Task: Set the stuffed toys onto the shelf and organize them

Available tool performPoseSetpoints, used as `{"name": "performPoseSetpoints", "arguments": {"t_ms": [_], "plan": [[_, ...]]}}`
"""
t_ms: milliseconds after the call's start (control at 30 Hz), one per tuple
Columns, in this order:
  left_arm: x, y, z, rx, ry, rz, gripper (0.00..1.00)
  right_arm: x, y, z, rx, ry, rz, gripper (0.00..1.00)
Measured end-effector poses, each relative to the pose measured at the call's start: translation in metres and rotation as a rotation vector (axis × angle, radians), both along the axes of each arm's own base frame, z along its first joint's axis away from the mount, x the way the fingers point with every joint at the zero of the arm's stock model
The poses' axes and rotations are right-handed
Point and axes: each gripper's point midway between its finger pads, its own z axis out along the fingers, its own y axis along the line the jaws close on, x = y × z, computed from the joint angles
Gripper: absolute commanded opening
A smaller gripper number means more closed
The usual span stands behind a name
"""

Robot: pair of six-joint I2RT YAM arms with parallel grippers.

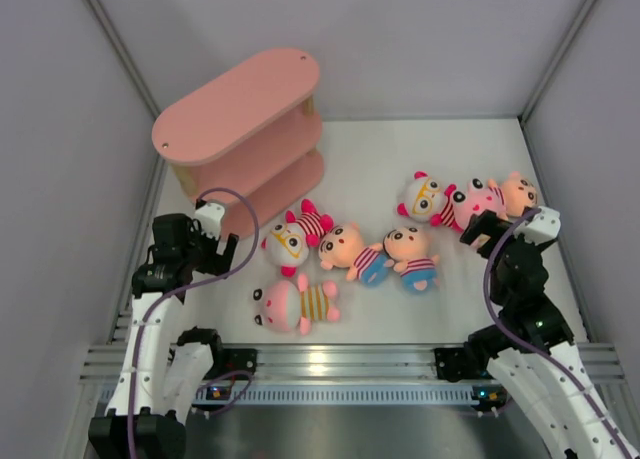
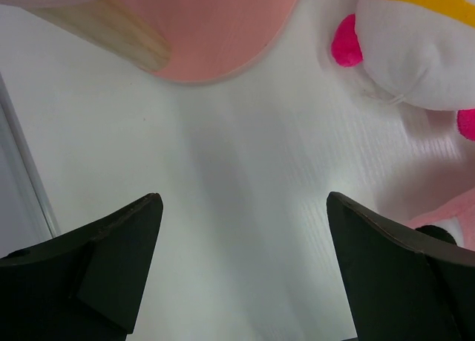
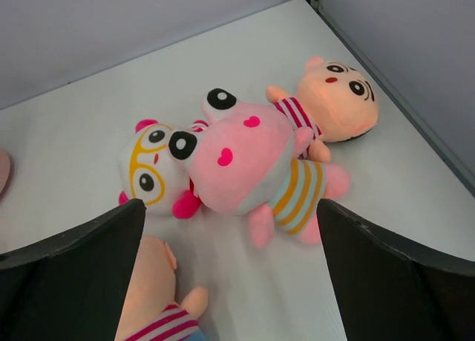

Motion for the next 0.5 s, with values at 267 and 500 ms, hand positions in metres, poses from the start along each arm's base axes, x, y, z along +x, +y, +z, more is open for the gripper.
{"name": "performPoseSetpoints", "arguments": {"t_ms": [267,500], "plan": [[-0.001,0.017,0.009,0.066,0.008,0.071,0.99,0.002,0.026,0.024,0.018,-0.031,0.153,1.00],[-0.003,0.019,0.059,0.074,-0.040,0.087,0.99,0.025,0.122,0.025,0.133,0.089,0.600,0.85]]}}
